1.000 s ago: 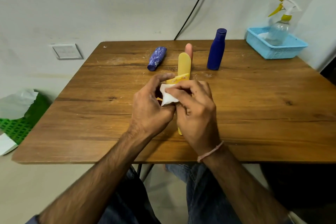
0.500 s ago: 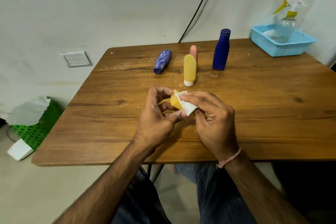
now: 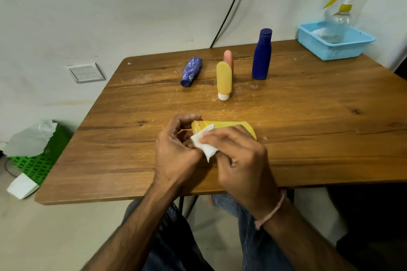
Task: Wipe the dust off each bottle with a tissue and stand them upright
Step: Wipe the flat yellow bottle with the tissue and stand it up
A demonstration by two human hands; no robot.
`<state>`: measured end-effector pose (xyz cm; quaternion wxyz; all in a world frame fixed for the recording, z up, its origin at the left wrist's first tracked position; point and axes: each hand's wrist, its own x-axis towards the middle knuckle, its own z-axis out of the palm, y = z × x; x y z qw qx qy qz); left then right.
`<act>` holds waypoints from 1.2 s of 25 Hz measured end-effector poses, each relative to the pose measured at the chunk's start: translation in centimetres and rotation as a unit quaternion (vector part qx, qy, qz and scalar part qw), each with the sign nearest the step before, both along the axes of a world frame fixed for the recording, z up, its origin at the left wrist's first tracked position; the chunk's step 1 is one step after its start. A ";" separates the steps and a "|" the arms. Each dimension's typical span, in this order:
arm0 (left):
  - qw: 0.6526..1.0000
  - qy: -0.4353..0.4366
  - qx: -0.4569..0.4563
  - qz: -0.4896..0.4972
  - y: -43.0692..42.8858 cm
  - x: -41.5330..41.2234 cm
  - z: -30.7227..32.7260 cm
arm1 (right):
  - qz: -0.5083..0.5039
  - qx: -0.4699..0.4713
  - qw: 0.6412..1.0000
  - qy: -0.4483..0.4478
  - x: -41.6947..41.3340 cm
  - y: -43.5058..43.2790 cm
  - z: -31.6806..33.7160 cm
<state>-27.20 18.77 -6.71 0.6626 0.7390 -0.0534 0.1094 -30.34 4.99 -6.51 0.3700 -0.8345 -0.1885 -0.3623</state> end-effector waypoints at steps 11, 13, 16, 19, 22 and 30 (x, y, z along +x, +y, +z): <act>1.000 -0.006 0.009 0.004 -0.7 -1.3 0.0 | -0.104 -0.018 0.982 0.159 3.6 -2.6 1.3; 1.000 -0.014 0.012 0.024 -0.7 -1.2 -0.2 | -0.002 -0.017 0.992 0.126 2.1 -1.0 1.0; 0.998 0.000 0.002 0.059 -0.3 -1.2 -0.8 | 0.026 -0.056 0.995 0.073 0.6 -2.4 -1.0; 0.995 0.032 -0.049 0.075 -0.1 -0.9 -1.2 | -0.102 -0.049 0.988 0.103 1.4 -5.4 -1.6; 0.992 0.051 -0.086 0.081 -0.7 -0.6 -1.0 | -0.127 -0.033 0.984 0.124 1.2 -3.6 -0.7; 0.995 -0.083 0.021 0.060 -1.3 -1.4 1.1 | -0.036 0.112 0.985 0.125 0.8 -2.8 1.2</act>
